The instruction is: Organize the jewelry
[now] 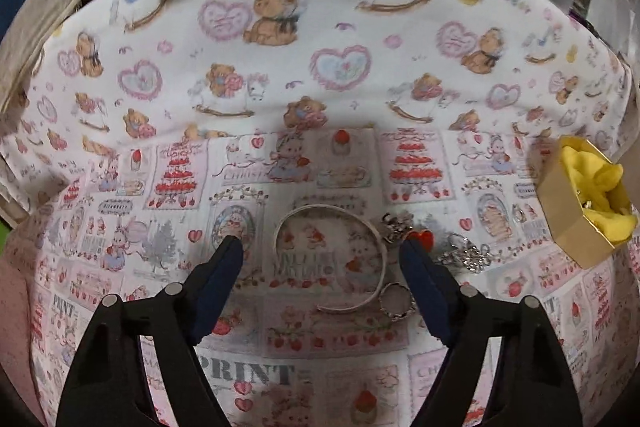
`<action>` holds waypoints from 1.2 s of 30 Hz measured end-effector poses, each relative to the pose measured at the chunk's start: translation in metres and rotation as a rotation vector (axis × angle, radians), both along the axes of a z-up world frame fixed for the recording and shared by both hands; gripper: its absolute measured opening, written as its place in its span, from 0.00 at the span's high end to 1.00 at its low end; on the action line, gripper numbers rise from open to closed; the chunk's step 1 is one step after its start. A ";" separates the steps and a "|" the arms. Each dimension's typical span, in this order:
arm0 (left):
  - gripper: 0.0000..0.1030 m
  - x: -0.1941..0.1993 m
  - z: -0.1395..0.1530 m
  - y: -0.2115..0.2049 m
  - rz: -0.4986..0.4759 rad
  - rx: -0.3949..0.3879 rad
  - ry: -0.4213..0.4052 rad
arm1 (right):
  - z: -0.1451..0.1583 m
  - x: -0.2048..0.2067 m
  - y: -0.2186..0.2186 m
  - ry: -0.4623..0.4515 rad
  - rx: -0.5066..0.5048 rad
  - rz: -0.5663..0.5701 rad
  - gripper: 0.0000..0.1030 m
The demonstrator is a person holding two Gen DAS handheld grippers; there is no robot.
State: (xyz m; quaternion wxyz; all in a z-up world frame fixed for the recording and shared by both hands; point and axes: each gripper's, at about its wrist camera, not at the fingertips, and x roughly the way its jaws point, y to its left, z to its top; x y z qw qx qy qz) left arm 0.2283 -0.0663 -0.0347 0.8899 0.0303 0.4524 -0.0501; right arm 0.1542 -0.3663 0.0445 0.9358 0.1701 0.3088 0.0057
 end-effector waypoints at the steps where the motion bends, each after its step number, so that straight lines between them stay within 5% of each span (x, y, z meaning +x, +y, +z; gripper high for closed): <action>1: 0.23 0.000 0.000 0.002 0.003 -0.009 0.001 | 0.000 0.000 0.000 0.000 0.000 0.001 0.21; 5: 0.23 0.003 -0.002 0.005 -0.003 -0.042 0.014 | 0.000 0.000 0.000 0.001 -0.001 -0.002 0.21; 13: 0.23 0.011 -0.008 -0.005 -0.042 0.015 0.015 | -0.001 0.001 -0.001 0.014 -0.001 -0.009 0.20; 25: 0.40 0.013 -0.003 0.030 -0.029 -0.107 0.055 | -0.001 0.001 -0.001 0.023 -0.003 -0.016 0.19; 36: 0.39 0.008 -0.011 0.002 -0.057 0.031 0.026 | -0.002 0.002 -0.001 0.033 -0.008 -0.015 0.18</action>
